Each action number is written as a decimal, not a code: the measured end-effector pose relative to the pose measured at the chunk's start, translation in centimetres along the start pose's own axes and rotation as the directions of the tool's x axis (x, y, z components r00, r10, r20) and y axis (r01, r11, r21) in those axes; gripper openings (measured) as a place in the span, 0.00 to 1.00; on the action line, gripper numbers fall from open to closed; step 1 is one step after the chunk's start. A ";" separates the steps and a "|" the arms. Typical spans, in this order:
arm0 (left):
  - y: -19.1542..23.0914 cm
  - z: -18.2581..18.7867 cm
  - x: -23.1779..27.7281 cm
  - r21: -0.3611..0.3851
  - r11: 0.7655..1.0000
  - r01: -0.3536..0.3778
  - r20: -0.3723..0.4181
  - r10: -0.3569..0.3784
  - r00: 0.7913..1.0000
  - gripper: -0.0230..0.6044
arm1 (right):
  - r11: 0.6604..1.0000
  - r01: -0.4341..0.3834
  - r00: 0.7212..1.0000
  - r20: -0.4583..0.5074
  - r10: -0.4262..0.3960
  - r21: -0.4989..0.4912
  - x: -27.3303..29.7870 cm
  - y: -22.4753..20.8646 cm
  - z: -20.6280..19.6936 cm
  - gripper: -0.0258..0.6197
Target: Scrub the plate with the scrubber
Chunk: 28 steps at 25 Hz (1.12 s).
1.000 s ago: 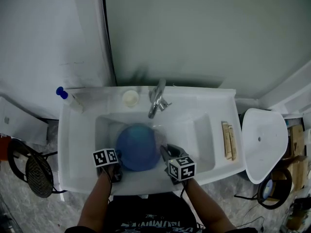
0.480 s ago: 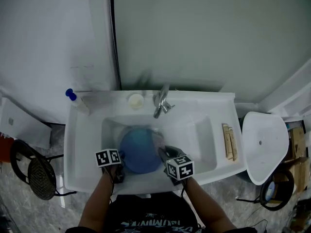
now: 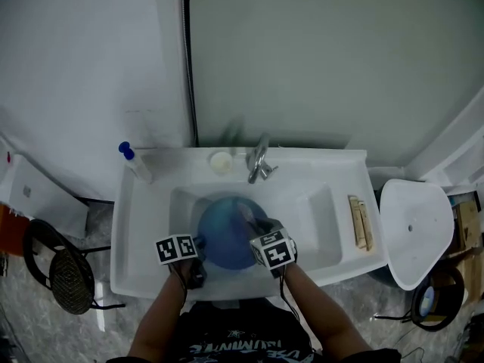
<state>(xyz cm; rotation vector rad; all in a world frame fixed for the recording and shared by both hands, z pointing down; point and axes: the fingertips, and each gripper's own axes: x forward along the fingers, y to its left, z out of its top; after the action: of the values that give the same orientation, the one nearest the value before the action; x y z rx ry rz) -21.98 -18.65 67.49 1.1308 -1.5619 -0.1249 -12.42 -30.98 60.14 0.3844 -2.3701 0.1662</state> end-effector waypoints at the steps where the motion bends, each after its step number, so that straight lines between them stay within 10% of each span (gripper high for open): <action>1: -0.3 0.1 -0.3 0.002 1.000 0.007 0.006 -0.007 1.000 0.09 | 1.000 0.014 1.000 0.000 -0.014 -0.019 0.1 0.0 0.5 0.16; 17: -2.6 -0.5 -2.4 0.089 0.996 0.024 0.018 -0.026 1.000 0.09 | 0.980 0.049 0.993 -0.098 -0.069 -0.191 1.3 3.0 1.5 0.16; 28: -2.9 1.5 -3.5 0.092 0.996 0.013 0.056 -0.018 0.998 0.09 | 0.843 -0.093 0.996 -0.065 0.069 -0.530 1.3 8.9 2.7 0.16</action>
<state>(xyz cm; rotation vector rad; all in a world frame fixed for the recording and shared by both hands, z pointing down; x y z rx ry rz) -21.94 -18.47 62.75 1.2205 -1.6229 -0.0968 -17.88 -23.42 58.94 0.0084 -2.2697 -0.4407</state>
